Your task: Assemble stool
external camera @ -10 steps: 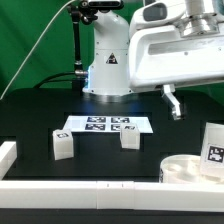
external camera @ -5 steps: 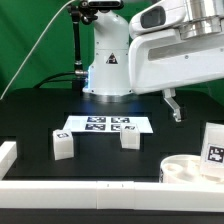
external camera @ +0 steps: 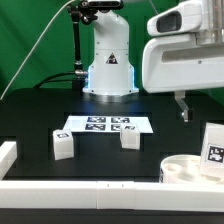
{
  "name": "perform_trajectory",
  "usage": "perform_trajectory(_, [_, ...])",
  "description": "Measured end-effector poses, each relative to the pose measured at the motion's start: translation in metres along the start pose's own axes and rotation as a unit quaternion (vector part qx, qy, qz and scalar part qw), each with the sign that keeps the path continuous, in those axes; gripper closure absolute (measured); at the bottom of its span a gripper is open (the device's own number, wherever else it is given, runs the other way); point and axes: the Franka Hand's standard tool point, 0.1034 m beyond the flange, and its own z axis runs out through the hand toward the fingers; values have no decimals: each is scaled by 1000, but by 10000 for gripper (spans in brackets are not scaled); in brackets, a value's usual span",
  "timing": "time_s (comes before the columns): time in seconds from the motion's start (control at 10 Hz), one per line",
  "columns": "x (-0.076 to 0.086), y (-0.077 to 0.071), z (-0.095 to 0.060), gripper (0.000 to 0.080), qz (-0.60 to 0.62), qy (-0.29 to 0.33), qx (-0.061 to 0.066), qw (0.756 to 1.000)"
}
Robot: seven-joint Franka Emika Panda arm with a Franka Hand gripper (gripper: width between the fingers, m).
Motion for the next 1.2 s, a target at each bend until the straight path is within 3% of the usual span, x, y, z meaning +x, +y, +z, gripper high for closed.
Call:
perform_trajectory(0.5, [0,1,0,150,24,-3,0,1000])
perform_trajectory(0.7, [-7,9,5,150,121,-43,-21,992])
perform_trajectory(0.9, [7,14,3,150,117,-38,-20,992])
perform_trajectory(1.2, [6,13,4,150,116,-39,-20,992])
